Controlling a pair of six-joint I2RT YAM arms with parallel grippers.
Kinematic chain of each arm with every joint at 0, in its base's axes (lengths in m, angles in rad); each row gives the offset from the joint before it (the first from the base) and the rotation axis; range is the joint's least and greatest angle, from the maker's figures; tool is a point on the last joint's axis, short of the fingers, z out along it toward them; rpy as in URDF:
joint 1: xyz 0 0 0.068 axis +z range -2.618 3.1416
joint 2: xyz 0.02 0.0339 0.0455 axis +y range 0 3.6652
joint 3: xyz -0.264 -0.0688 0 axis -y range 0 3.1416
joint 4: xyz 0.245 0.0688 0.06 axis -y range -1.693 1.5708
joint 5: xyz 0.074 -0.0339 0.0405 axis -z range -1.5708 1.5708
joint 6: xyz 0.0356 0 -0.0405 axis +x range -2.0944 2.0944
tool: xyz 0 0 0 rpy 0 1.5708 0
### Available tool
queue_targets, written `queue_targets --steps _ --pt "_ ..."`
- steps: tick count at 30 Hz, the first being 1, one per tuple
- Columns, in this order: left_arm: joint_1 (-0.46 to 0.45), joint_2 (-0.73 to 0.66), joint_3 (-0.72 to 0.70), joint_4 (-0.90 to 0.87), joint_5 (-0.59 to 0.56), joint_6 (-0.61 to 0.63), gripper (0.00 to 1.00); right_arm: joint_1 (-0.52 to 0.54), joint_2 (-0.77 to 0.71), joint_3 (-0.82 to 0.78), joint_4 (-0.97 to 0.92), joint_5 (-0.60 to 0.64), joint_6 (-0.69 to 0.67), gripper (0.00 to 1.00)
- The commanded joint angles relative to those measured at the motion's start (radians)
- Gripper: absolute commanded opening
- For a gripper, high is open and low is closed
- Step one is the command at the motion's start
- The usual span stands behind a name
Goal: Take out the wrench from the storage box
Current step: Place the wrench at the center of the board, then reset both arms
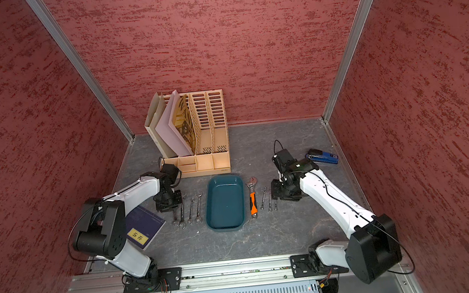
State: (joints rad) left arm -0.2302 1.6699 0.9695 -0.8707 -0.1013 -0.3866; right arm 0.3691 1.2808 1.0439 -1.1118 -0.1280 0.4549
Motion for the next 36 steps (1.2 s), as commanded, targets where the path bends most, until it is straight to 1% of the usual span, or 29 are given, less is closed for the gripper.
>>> queue_targets --steps 1,5,7,9,10,11,13,15,17,22,24,26,28,31,33,35,36 --pt "-0.030 0.021 0.021 0.025 -0.066 0.015 0.15 -0.007 -0.003 -0.016 0.018 0.024 -0.008 0.59" --pt "-0.050 0.062 0.033 0.020 -0.102 0.011 0.15 -0.007 -0.022 -0.031 0.030 0.061 0.004 0.58" --pt "-0.057 0.078 0.047 0.017 -0.115 0.010 0.19 -0.007 -0.053 -0.036 0.053 0.073 0.006 0.58" --pt "-0.070 0.091 0.065 0.005 -0.152 0.010 0.29 -0.007 -0.088 -0.040 0.078 0.097 0.008 0.58" --pt "-0.077 0.097 0.075 0.000 -0.177 0.007 0.39 -0.007 -0.103 -0.039 0.087 0.114 0.007 0.58" --pt "-0.083 0.099 0.083 -0.006 -0.201 0.003 0.46 -0.007 -0.115 -0.037 0.092 0.137 0.008 0.58" --pt "-0.092 0.094 0.091 -0.009 -0.228 -0.003 0.49 -0.007 -0.133 -0.036 0.100 0.188 0.006 0.58" --pt "-0.101 0.063 0.091 0.002 -0.248 -0.003 0.56 -0.007 -0.151 -0.044 0.122 0.243 0.000 0.60" --pt "-0.104 0.011 0.078 0.041 -0.272 0.002 0.63 -0.007 -0.177 -0.072 0.172 0.317 -0.006 0.67" --pt "-0.105 -0.181 -0.005 0.191 -0.299 0.017 0.70 -0.009 -0.261 -0.175 0.337 0.482 -0.047 0.80" --pt "-0.105 -0.269 -0.039 0.254 -0.310 0.031 0.75 -0.009 -0.303 -0.226 0.431 0.526 -0.077 0.87" --pt "-0.102 -0.354 -0.073 0.326 -0.325 0.047 0.88 -0.009 -0.356 -0.326 0.596 0.563 -0.160 0.91" --pt "-0.091 -0.429 -0.097 0.389 -0.332 0.057 1.00 -0.009 -0.400 -0.431 0.772 0.615 -0.221 0.97" --pt "-0.063 -0.513 -0.134 0.488 -0.333 0.086 1.00 -0.009 -0.442 -0.585 1.036 0.673 -0.321 0.98" --pt "-0.043 -0.550 -0.161 0.551 -0.347 0.108 1.00 -0.013 -0.440 -0.647 1.166 0.714 -0.367 0.98" --pt "-0.012 -0.587 -0.211 0.634 -0.344 0.119 1.00 -0.036 -0.404 -0.705 1.308 0.715 -0.386 0.98" --pt "0.006 -0.608 -0.243 0.687 -0.312 0.135 1.00 -0.050 -0.380 -0.732 1.375 0.698 -0.390 0.98"
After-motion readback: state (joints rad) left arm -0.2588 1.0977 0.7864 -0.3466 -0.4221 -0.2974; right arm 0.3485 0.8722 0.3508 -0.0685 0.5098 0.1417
